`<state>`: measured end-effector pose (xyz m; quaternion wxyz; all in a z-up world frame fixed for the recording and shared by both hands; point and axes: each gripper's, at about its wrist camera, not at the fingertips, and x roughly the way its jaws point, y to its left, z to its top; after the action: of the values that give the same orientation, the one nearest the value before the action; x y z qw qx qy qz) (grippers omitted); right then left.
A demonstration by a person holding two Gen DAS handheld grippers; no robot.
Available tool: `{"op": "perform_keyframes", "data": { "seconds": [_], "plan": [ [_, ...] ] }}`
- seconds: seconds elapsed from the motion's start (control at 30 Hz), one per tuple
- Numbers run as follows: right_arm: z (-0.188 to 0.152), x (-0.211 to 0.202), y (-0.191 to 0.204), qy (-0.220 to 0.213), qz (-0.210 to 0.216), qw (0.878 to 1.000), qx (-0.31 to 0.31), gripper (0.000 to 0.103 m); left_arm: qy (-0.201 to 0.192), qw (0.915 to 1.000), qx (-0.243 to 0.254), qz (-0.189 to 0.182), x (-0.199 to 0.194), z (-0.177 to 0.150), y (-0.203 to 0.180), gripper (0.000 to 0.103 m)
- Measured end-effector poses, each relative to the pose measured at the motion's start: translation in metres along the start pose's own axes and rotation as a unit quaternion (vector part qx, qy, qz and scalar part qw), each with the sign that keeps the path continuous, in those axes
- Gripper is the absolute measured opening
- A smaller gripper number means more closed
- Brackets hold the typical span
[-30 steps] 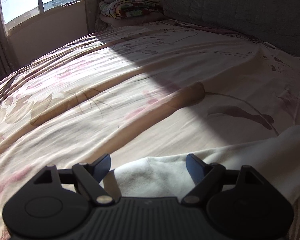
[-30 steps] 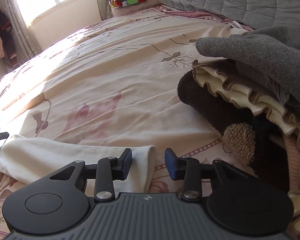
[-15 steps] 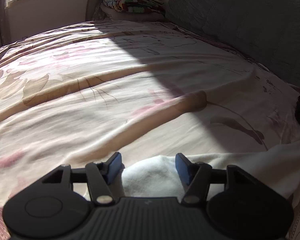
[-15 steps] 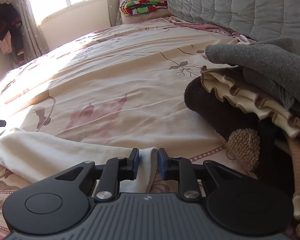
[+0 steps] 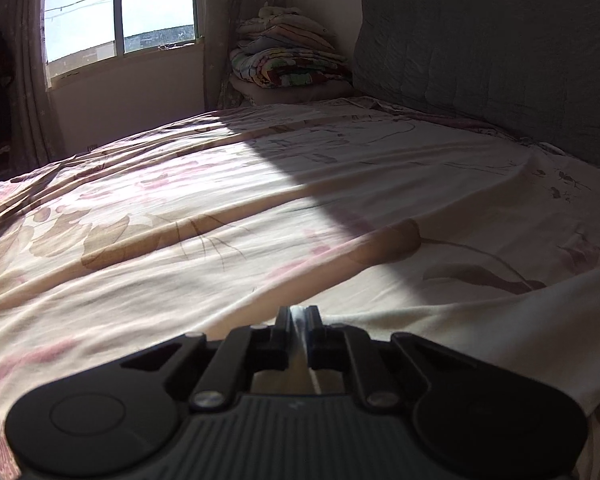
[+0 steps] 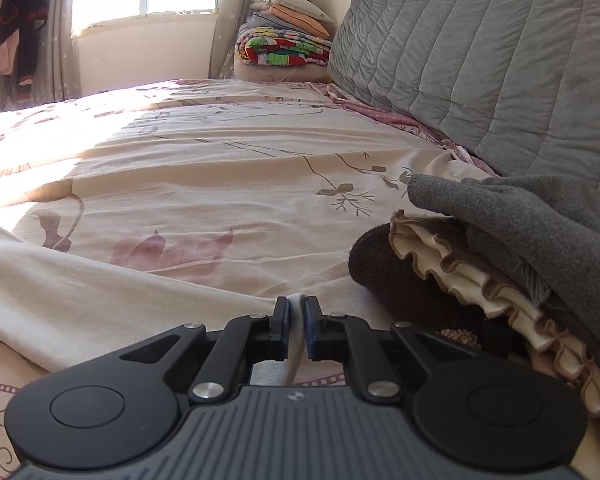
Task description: Fold clothes
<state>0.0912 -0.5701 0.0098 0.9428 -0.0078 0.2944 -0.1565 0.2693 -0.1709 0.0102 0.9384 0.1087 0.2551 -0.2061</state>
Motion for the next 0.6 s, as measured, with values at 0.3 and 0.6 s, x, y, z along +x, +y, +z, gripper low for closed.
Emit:
{"op": "perform_keyframes", "data": {
  "seconds": [0.3,0.6],
  "plan": [
    [0.004,0.011,0.025,0.017,-0.049,0.998,-0.031,0.017,0.018,0.9980,0.046,0.040,-0.009,0.009,-0.023,0.028],
    [0.034,-0.006,0.107,-0.005,0.088,0.996,-0.025,0.026,0.025,0.9994,0.003,-0.021,-0.047,0.004,-0.041,0.039]
  ]
}}
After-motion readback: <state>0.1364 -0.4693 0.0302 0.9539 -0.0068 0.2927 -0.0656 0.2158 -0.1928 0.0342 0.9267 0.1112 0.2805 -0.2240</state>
